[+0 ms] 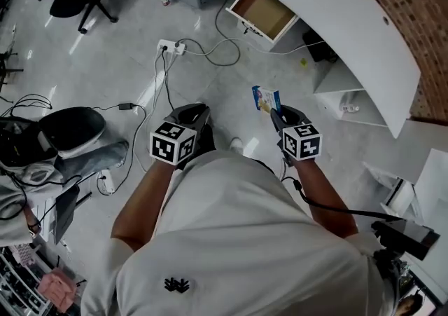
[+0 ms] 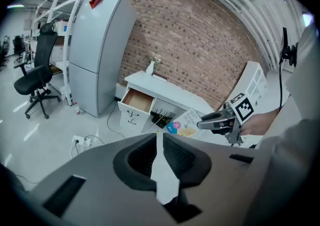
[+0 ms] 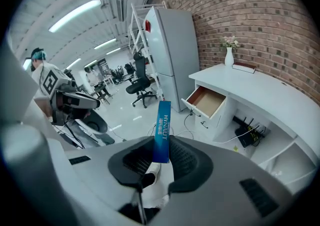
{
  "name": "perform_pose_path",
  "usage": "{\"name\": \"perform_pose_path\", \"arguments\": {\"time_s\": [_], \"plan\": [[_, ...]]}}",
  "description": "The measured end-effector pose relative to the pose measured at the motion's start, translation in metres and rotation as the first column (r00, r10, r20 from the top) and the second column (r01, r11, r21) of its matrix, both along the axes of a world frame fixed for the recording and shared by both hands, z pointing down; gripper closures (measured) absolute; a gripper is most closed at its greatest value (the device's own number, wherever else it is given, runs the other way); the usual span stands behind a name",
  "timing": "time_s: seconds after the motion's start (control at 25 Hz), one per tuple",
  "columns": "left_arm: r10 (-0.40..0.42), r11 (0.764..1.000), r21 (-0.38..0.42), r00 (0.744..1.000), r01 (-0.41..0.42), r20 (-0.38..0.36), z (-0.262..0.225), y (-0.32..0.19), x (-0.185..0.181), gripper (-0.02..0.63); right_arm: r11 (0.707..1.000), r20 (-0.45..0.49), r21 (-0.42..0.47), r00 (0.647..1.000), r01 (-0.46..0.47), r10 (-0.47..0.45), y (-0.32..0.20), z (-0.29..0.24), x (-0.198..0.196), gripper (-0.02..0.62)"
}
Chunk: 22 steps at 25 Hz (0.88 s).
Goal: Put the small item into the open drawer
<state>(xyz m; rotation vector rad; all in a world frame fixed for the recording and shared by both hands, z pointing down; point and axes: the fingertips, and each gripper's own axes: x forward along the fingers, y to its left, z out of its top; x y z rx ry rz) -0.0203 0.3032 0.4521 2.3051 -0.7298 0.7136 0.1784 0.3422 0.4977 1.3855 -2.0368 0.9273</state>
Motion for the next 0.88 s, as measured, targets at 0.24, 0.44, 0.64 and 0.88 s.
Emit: {"name": "perform_pose_path", "arguments": {"time_s": [0.24,0.44,0.64,0.88], "plan": [[0.057,0.998,0.014,0.998,-0.057,-0.032,-0.011,-0.097,-0.021,0.552,0.994,-0.056,0.035,0.993,-0.101,0.103,-0.108,-0.012,-0.007,0.486],[0.072,0.997,0.014,0.997,-0.072,-0.039,-0.008,-0.160,-0.058,0.552,0.981,-0.086,0.056,0.978,-0.184,0.188,-0.182,-0.007,-0.016,0.485],[0.039,0.999,0.002,0.998,-0.039,-0.039,-0.003,-0.204,-0.087,0.552,0.971,-0.116,0.074,0.966,-0.225,0.233,-0.243,0.007,-0.018,0.485],[-0.031,0.999,-0.026,0.999,0.030,-0.028,0.006,-0.250,-0.086,0.552,0.966,-0.136,0.084,0.958,-0.244,0.254,-0.324,0.031,0.007,0.485]]}}
